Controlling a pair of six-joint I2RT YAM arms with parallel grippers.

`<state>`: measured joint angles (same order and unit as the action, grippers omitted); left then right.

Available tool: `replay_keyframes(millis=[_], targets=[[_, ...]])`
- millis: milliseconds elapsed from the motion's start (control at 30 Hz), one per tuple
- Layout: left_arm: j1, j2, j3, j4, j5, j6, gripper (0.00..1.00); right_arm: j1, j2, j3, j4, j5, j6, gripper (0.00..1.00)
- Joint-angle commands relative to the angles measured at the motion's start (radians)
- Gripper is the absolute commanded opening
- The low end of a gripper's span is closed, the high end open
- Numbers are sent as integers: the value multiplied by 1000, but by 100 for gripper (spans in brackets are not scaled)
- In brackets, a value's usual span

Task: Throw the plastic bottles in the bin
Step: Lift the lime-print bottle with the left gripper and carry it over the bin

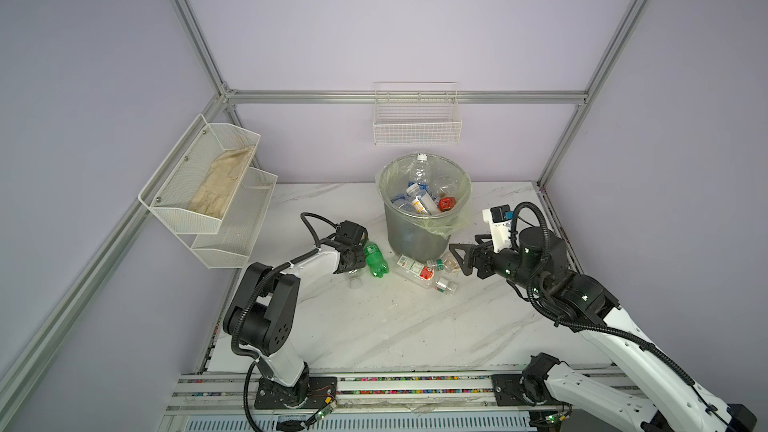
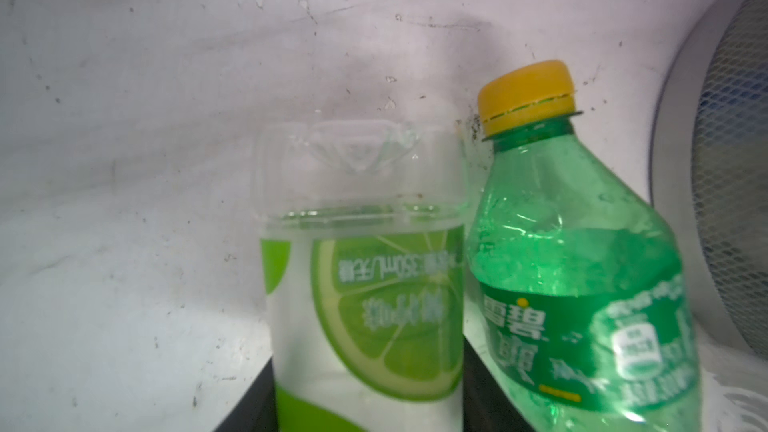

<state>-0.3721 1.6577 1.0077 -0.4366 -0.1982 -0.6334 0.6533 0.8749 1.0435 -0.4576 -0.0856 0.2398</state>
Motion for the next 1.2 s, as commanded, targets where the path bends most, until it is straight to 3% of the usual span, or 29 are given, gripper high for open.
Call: replay_keyframes(millis=[0,400,667,833,1167], targets=[[7,-99,10,12,-18,27,35,4,-22,-14,-16,6,15,89],[6,-413,33,48,1,91,35,4,-37,-47,2,-2,36,88],[1,-636,50,270,95,176,35,4,-52,-49,-6,3,41,88],[-1,-664,148,340,149,225,35,3,-57,-52,-3,1,50,88],[-38,-578,372,390,247,269,34,4,-72,-50,-10,6,56,88]])
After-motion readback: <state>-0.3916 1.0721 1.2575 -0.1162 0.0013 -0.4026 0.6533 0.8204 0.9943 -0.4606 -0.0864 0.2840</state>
